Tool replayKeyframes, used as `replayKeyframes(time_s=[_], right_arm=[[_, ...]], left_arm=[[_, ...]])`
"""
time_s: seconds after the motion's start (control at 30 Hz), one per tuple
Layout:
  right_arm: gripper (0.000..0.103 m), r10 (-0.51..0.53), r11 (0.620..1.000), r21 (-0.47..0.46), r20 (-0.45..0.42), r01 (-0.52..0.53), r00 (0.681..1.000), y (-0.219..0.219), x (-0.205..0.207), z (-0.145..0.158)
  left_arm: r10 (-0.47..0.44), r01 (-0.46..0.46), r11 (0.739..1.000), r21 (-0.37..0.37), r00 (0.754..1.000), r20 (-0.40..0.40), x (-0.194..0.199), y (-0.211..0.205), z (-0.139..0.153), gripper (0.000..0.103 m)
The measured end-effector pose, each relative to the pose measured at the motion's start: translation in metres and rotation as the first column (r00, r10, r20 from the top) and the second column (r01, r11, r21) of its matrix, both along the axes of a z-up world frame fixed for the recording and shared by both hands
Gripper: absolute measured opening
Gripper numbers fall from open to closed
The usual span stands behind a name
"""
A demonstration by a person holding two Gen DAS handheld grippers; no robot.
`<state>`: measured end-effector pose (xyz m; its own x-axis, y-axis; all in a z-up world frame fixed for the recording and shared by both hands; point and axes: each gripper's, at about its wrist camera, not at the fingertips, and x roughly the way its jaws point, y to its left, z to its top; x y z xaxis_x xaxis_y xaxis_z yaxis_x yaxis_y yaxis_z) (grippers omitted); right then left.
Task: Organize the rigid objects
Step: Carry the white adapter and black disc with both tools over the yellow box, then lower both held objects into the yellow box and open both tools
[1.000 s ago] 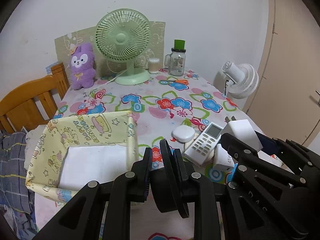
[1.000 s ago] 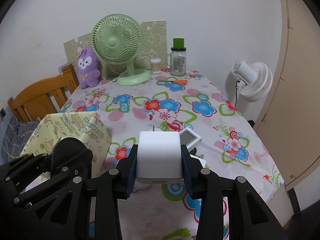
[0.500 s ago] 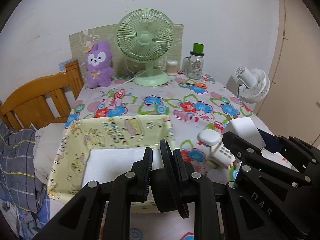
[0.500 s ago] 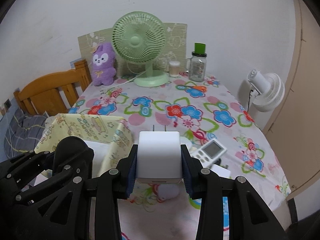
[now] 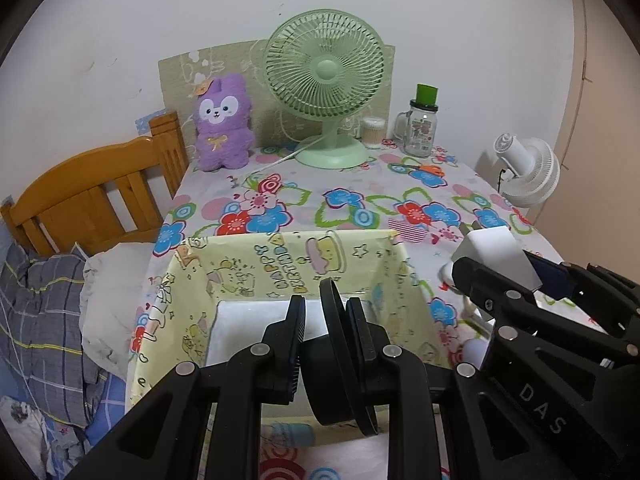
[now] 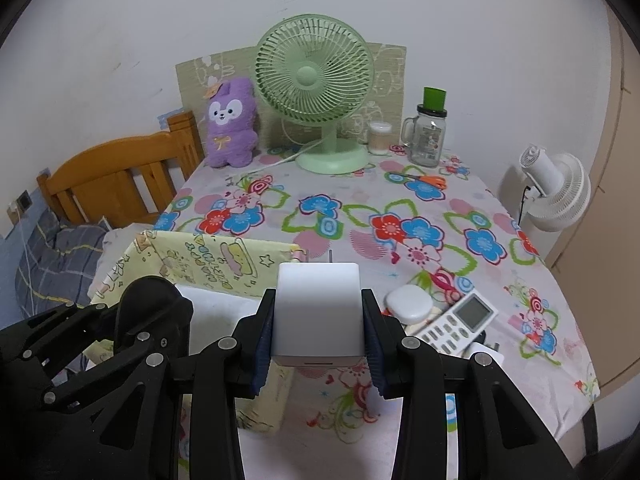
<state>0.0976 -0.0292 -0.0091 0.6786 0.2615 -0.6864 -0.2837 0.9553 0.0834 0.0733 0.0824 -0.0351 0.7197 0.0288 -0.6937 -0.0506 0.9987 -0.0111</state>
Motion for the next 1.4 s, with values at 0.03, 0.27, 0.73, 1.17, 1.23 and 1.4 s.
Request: replayKeyframes(time_s=[0.03, 0.27, 0.73, 1.17, 1.23, 1.4], right_arm=[[0.043, 0.002, 1.000, -0.001, 0.000, -0.002, 1.000, 0.003, 0.001, 0.000], [0.043, 0.024, 1.000, 0.004, -0.015, -0.024, 1.000, 0.020, 0.011, -0.004], [0.043, 0.082, 0.996, 0.023, -0.051, -0.081, 0.995, 0.049, 0.031, -0.020], [0.043, 0.122, 0.992, 0.035, -0.110, -0.119, 0.986, 0.069, 0.047, -0.041], [0.043, 0.119, 0.993, 0.029, -0.114, -0.117, 0.986, 0.072, 0.048, -0.044], [0.043, 0.109, 0.994, 0.008, -0.103, -0.108, 0.989, 0.076, 0.050, -0.046]], left_arm=[[0.002, -0.002, 1.000, 0.002, 1.000, -0.003, 0.001, 0.002, -0.001, 0.019], [0.011, -0.011, 1.000, 0.012, 1.000, -0.029, 0.012, 0.015, -0.013, 0.019], [0.036, -0.034, 0.999, 0.023, 0.993, -0.111, 0.031, 0.031, -0.042, 0.019], [0.067, -0.069, 0.998, -0.006, 0.983, -0.172, 0.040, 0.043, -0.056, 0.032], [0.076, -0.079, 0.997, -0.012, 0.981, -0.179, 0.040, 0.045, -0.057, 0.042], [0.076, -0.084, 0.996, -0.032, 0.979, -0.188, 0.039, 0.046, -0.057, 0.057]])
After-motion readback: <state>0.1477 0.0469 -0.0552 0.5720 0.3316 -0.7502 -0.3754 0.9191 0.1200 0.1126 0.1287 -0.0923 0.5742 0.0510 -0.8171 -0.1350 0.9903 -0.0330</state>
